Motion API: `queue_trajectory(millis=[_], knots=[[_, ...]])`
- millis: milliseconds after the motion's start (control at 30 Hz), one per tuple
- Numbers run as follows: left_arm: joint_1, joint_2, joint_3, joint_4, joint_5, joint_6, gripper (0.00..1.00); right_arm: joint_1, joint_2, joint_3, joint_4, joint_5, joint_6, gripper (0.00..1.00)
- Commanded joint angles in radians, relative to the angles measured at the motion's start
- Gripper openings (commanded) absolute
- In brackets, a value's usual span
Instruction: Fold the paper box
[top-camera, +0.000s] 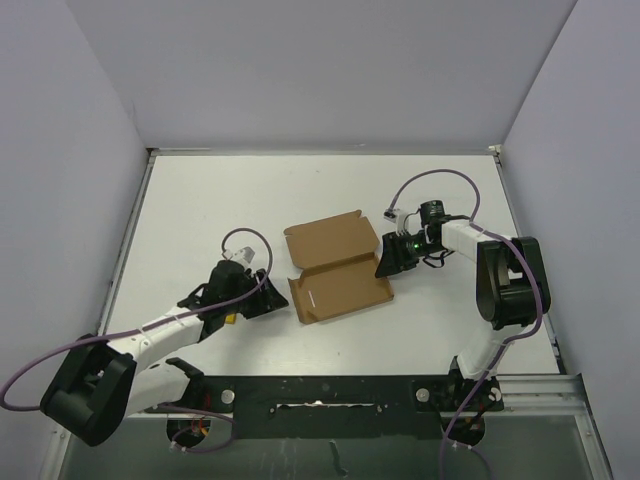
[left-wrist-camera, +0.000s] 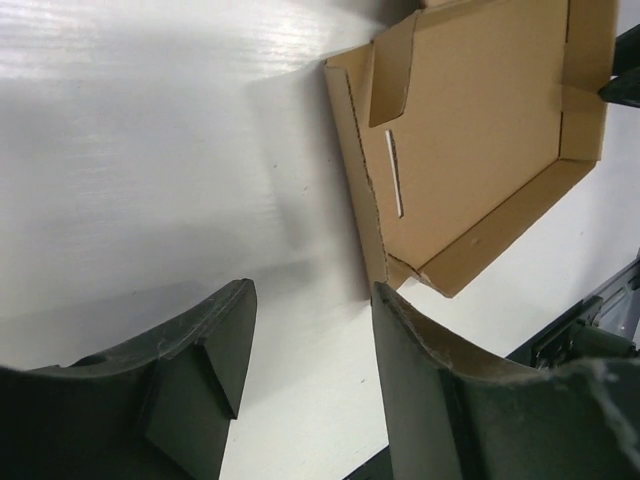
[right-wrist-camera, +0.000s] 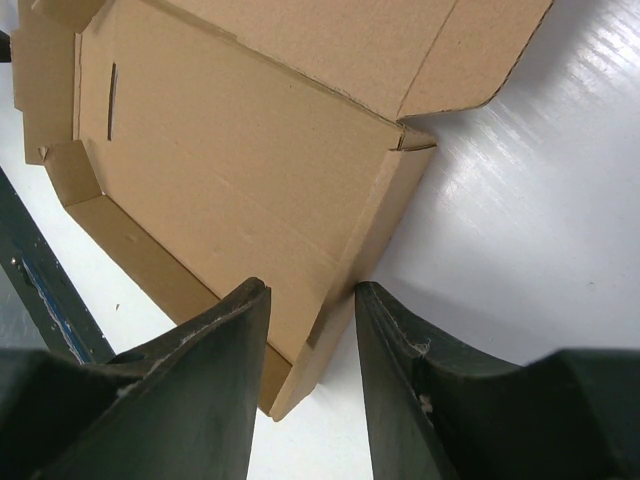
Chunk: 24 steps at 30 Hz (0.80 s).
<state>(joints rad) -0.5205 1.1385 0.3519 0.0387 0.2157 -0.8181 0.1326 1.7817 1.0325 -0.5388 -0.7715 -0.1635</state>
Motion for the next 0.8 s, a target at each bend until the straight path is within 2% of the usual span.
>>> queue_trajectory(millis=[0,433,767], knots=[[0.014,-0.006,0.018,0.091,0.02,-0.019,0.45,0.0,-0.005,0.037,-0.001,-0.025,-0.004,0.41],[0.019,0.112,0.05,0.158,0.058,-0.011,0.29,-0.016,-0.062,0.037,-0.005,-0.016,-0.032,0.42],[0.02,0.102,0.029,0.177,0.063,-0.001,0.28,-0.051,-0.231,0.047,-0.035,0.013,-0.139,0.43]])
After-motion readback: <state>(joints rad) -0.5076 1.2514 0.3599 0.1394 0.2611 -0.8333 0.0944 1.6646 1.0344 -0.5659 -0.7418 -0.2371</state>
